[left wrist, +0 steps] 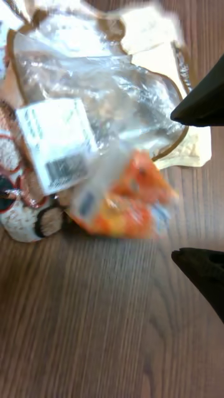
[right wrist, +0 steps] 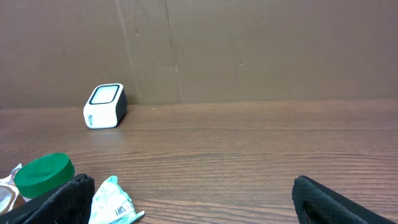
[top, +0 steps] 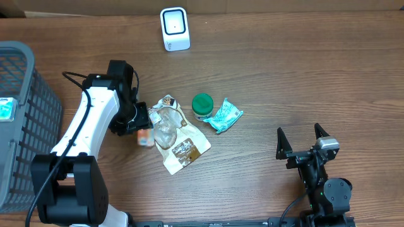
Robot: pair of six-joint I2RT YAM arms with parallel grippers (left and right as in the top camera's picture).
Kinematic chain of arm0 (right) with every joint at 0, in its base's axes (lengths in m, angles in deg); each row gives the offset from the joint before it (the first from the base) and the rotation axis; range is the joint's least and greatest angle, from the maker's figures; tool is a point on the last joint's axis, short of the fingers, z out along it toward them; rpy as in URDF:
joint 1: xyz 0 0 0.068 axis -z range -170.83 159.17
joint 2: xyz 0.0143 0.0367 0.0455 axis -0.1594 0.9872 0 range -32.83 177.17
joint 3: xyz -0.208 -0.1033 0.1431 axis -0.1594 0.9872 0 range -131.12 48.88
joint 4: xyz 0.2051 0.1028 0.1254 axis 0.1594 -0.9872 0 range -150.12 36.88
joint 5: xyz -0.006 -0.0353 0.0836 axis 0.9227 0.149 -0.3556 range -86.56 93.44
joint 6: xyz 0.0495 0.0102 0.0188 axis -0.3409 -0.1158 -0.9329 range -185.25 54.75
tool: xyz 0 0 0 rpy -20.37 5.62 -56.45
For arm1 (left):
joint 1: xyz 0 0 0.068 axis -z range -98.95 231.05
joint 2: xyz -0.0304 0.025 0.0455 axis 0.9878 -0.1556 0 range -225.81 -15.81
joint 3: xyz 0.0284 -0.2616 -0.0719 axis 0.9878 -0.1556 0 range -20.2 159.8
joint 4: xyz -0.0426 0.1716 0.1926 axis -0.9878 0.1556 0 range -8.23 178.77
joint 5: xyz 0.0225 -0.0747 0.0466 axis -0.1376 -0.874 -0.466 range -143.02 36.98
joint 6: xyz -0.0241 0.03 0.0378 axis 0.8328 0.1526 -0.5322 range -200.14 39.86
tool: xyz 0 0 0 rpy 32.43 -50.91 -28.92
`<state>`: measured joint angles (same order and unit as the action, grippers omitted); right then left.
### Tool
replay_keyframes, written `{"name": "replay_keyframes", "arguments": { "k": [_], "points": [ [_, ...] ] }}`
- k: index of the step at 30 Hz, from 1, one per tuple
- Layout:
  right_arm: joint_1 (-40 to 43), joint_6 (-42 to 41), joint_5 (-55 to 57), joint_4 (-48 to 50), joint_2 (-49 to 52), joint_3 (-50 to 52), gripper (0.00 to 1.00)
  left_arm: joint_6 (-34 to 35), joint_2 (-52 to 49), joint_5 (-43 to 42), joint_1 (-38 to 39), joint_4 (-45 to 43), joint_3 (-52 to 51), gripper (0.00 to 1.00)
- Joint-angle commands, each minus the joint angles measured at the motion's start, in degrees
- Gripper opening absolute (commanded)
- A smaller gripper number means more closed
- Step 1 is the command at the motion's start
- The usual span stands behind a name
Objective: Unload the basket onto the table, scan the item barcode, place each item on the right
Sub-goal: 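Carry the orange pack over and drop it left of the bread bag, then move the left gripper back into the basket toward the remaining pack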
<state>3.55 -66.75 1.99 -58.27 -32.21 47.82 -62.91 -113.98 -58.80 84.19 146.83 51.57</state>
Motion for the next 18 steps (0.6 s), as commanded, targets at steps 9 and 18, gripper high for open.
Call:
{"name": "replay_keyframes", "arguments": {
  "k": [9,18],
  "points": [
    [0.28,0.04,0.33,0.33,-0.46,0.59,1.0,-0.31,0.48,0.42,-2.84,10.82,30.03,0.45],
    [0.28,0.04,0.33,0.33,-0.46,0.59,1.0,-0.24,0.48,0.44,-15.08,21.49,64.76,0.61]
  ]
}}
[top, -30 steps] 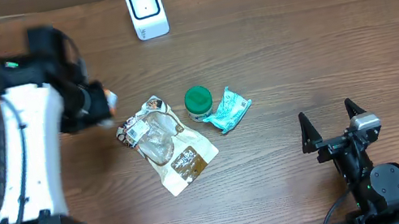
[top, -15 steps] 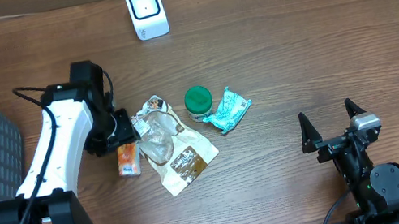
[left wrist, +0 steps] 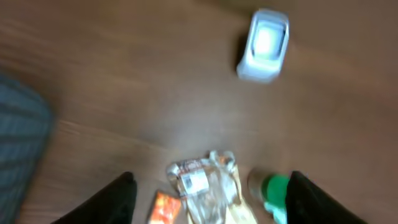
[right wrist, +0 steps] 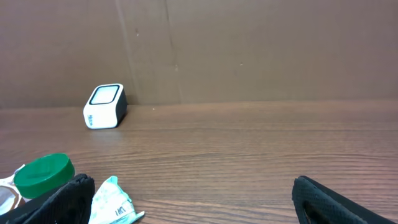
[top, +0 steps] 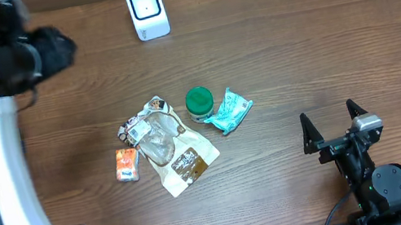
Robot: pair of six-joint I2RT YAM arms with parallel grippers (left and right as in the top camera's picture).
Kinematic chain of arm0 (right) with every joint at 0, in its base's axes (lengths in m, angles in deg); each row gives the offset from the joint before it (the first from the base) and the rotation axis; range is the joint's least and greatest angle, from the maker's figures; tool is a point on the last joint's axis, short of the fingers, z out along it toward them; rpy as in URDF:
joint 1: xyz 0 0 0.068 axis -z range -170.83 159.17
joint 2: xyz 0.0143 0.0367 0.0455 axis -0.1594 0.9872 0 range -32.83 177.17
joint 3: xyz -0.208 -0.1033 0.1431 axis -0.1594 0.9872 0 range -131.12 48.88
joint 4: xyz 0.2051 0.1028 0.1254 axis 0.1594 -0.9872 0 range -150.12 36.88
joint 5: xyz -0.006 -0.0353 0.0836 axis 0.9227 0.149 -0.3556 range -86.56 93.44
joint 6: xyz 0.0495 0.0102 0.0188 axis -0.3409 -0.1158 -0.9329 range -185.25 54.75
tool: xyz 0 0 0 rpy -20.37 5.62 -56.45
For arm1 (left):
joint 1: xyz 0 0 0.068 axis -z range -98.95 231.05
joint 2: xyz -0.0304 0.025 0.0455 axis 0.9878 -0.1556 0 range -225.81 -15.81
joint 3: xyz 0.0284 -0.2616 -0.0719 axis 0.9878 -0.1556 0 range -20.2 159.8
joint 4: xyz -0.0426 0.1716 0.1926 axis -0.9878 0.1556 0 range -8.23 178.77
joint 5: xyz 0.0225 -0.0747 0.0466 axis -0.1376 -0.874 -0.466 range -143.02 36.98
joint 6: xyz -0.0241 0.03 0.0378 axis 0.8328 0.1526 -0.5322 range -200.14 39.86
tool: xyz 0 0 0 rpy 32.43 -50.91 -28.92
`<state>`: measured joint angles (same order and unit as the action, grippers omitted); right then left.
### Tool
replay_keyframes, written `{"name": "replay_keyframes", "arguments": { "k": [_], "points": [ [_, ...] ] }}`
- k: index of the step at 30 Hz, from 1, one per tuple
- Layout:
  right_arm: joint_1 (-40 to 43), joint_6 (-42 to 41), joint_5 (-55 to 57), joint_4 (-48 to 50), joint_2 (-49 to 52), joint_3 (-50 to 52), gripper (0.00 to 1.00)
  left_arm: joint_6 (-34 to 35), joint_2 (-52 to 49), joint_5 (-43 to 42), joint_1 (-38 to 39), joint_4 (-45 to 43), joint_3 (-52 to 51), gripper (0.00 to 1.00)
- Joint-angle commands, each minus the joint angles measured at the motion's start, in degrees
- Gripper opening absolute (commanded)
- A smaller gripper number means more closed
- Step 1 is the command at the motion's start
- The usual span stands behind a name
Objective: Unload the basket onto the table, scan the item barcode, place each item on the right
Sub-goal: 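Move the left gripper back into the basket toward the remaining pack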
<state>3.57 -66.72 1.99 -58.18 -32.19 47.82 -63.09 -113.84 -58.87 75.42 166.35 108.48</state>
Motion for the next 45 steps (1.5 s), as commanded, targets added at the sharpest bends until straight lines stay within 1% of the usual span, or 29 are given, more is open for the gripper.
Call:
{"name": "replay_keyframes", "arguments": {
  "k": [1,6,9,10,14,16,17,21,23,27,28,30,31,32,35,37,38,40,41,43,45],
  "points": [
    [0.26,0.02,0.33,0.24,-0.48,0.59,1.0,0.22,0.35,0.5,-8.85,2.58,9.07,0.6],
    [0.26,0.02,0.33,0.24,-0.48,0.59,1.0,3.72,0.24,0.48,-22.03,5.44,9.79,0.58],
    [0.26,0.04,0.33,0.24,-0.48,0.59,1.0,3.96,0.13,0.48,-31.82,5.25,7.76,0.57],
    [0.26,0.02,0.33,0.24,-0.48,0.59,1.0,3.93,0.02,0.48,-34.03,4.85,6.91,0.57],
    [0.26,0.02,0.33,0.24,-0.48,0.59,1.0,3.93,-0.15,0.96,-40.26,2.86,1.57,0.53],
    [0.26,0.02,0.33,0.24,-0.48,0.59,1.0,3.72,-0.15,1.92,-42.38,1.03,-2.69,0.52],
    [0.26,0.02,0.33,0.24,-0.48,0.59,1.0,3.52,-0.15,2.21,-43.32,-0.79,-6.6,0.52],
    [0.26,0.02,0.33,0.24,-0.48,0.59,1.0,2.14,-0.15,2.67,-44.92,-8.7,-17.59,0.53],
    [0.26,0.02,0.33,0.24,-0.48,0.59,1.0,1.66,-0.15,3.61,-45.4,-11.43,-20.79,0.54],
    [0.26,0.02,0.33,0.24,-0.48,0.59,1.0,-3.91,-0.87,5.53,-45.79,-19.96,-28.2,0.58],
    [0.26,0.02,0.33,0.24,-0.48,0.59,1.0,-6.78,-1.38,5.9,-45.66,-23.21,-30.77,0.59],
    [0.26,0.02,0.33,0.24,-0.48,0.59,1.0,-9.99,-1.92,5.88,-45.62,-26.53,-33.4,0.6],
    [0.26,0.02,0.33,0.24,-0.48,0.59,1.0,-11.3,-2.12,5.86,-45.62,-28.22,-34.56,0.65],
    [0.26,0.02,0.33,0.24,-0.48,0.59,1.0,-12.7,-2.45,5.86,-45.62,-30.45,-35.78,0.66],
    [0.26,0.02,0.33,0.24,-0.48,0.59,1.0,-17.51,-3.5,5.84,-45.62,-35.78,-37.86,0.7],
    [0.26,0.02,0.33,0.24,-0.48,0.59,1.0,-21.46,-4.79,5.77,-45.55,-39.04,-37.9,0.7],
    [0.26,0.02,0.33,0.24,-0.48,0.59,1.0,-24.83,-5.9,5.79,-45.18,-41.35,-37.9,0.7],
    [0.26,0.02,0.33,0.24,-0.48,0.59,1.0,-26.8,-7.26,5.64,-44.65,-43.63,-37.9,0.7],
    [0.26,0.04,0.33,0.24,-0.48,0.59,1.0,-27.93,-8.66,5.62,-44.02,-45.97,-37.9,0.72],
    [0.26,0.04,0.33,0.24,-0.48,0.59,1.0,-28.76,-10.25,5.64,-43.15,-48.13,-37.9,0.72],
    [0.26,0.02,0.33,0.24,-0.48,0.59,1.0,-29.29,-11.91,5.57,-42.71,-50.53,-37.9,0.74]
  ]
}}
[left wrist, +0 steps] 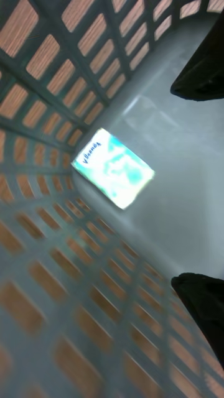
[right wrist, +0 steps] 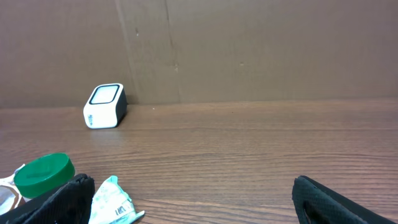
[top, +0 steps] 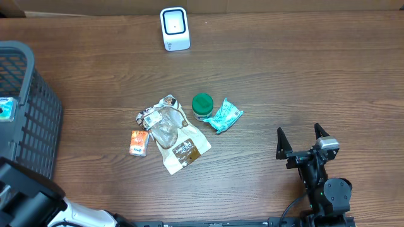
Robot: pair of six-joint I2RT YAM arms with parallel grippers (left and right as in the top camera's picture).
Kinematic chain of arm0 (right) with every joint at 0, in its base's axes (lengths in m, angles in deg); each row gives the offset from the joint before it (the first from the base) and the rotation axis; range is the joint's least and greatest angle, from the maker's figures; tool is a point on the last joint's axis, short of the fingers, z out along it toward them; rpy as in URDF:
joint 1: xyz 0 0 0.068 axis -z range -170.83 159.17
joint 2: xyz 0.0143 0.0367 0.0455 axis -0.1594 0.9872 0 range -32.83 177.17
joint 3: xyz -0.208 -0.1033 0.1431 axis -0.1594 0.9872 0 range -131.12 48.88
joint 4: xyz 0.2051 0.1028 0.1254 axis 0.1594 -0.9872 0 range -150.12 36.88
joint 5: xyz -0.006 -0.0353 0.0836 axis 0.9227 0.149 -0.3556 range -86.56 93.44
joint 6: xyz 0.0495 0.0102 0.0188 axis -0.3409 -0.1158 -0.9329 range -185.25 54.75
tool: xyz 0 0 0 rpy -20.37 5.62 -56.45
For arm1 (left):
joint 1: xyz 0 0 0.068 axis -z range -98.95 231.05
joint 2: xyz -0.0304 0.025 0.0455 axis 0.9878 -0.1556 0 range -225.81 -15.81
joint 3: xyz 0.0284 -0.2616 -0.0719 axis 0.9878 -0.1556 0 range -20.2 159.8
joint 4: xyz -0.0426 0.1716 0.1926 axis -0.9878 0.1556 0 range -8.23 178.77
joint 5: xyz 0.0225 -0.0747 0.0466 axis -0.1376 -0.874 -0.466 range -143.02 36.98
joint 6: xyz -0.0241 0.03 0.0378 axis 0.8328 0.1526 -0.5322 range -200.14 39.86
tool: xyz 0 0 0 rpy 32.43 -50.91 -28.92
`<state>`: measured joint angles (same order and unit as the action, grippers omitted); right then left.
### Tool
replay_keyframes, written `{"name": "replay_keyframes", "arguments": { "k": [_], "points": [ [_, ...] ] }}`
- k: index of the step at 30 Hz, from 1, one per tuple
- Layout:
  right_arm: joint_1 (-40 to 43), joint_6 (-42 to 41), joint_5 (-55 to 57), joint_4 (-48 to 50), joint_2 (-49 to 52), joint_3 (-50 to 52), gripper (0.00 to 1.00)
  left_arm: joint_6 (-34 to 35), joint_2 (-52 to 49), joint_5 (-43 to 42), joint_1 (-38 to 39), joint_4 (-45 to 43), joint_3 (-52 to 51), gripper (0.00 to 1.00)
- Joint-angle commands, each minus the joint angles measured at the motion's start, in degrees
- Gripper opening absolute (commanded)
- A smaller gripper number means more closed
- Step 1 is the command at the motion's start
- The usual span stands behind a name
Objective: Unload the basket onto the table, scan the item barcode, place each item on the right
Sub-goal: 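Move the left gripper back into the basket toward the remaining pack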
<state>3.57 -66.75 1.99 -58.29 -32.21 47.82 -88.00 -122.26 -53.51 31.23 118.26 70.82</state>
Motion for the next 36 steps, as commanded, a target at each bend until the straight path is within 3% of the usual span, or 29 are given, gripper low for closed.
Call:
{"name": "replay_keyframes", "arguments": {
  "k": [1,7,23,29,32,36],
  "points": [
    [0.26,0.04,0.33,0.35,-0.46,0.59,1.0,-5.01,-4.11,0.2,1.57,-3.34,-0.24,0.74],
    [0.26,0.04,0.33,0.35,-0.46,0.59,1.0,-12.92,-10.95,-0.15,3.67,-9.53,-0.24,0.71],
    [0.26,0.04,0.33,0.35,-0.46,0.59,1.0,-14.88,-18.91,0.68,4.33,-18.71,-0.24,0.61],
    [0.26,0.04,0.33,0.35,-0.46,0.59,1.0,-14.86,-19.41,0.72,3.72,-18.32,-0.46,0.57],
    [0.26,0.04,0.33,0.35,-0.46,0.59,1.0,-14.84,-19.82,0.33,3.67,-16.52,-0.55,0.47],
    [0.26,0.04,0.33,0.35,-0.46,0.59,1.0,-14.86,-19.37,-4.28,3.67,-15.74,-0.52,0.5]
  ]
}}
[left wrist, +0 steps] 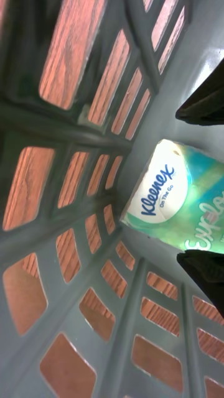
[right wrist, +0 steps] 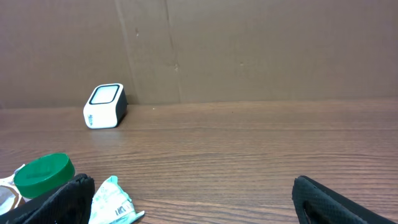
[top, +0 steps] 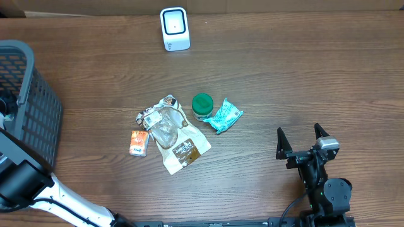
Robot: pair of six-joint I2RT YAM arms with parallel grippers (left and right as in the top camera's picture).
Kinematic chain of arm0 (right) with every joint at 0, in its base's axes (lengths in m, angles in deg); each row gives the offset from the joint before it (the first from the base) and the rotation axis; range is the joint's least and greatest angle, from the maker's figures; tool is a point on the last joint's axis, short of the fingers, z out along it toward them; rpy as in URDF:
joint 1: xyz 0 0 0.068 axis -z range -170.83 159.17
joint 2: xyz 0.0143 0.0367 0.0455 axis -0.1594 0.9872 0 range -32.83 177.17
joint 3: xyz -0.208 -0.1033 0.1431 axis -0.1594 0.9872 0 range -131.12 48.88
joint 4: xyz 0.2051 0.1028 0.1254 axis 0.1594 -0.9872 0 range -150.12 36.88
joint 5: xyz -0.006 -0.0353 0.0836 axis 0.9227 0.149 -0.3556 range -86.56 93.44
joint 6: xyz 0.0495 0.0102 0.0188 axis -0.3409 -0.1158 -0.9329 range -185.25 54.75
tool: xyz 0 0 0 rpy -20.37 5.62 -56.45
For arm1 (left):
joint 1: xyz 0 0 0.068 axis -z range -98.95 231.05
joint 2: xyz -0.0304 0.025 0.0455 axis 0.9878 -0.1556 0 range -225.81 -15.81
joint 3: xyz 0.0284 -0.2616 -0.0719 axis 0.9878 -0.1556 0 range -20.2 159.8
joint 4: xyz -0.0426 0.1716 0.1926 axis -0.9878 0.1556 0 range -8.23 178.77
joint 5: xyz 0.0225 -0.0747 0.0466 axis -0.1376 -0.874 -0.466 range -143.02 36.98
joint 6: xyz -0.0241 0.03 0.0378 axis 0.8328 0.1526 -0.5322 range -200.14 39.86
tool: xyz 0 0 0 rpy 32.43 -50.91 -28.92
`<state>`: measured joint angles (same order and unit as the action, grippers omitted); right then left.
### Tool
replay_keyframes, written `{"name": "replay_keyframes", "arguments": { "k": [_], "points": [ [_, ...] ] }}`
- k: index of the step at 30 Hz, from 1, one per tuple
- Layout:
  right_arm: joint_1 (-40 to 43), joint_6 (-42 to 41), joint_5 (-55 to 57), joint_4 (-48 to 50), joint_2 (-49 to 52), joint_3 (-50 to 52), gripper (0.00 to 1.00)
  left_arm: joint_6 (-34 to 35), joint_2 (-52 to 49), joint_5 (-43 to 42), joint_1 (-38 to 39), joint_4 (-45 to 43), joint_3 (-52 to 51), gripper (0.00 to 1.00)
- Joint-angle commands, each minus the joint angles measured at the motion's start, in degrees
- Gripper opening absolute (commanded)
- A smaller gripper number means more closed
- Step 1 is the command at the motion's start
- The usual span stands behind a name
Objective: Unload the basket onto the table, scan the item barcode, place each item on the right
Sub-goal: 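Move the left gripper back into the basket toward the remaining pack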
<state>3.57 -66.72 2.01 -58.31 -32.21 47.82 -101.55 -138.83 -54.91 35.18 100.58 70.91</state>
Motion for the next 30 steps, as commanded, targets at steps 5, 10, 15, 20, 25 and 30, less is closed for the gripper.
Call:
{"name": "replay_keyframes", "arguments": {
  "k": [5,10,15,20,25,30],
  "points": [
    [0.26,0.02,0.31,0.37,-0.46,0.59,1.0,-1.31,-0.35,-7.96,-0.28,2.51,-0.55,0.51],
    [0.26,0.02,0.31,0.37,-0.46,0.59,1.0,-1.27,2.58,-7.58,-0.52,3.63,-0.55,0.52],
    [0.26,0.04,0.31,0.37,-0.46,0.59,1.0,-0.87,2.38,-3.56,-1.2,5.4,-0.59,0.52],
    [0.26,0.02,0.31,0.37,-0.46,0.59,1.0,-1.33,0.7,-1.57,-1.73,6.45,-0.76,0.53],
    [0.26,0.02,0.31,0.37,-0.46,0.59,1.0,-1.36,-0.35,-0.5,-1.84,5.79,-0.76,0.52],
    [0.26,0.02,0.31,0.37,-0.46,0.59,1.0,-1.27,-0.74,5.81,-1.84,6.56,-0.98,0.37]
  ]
}}
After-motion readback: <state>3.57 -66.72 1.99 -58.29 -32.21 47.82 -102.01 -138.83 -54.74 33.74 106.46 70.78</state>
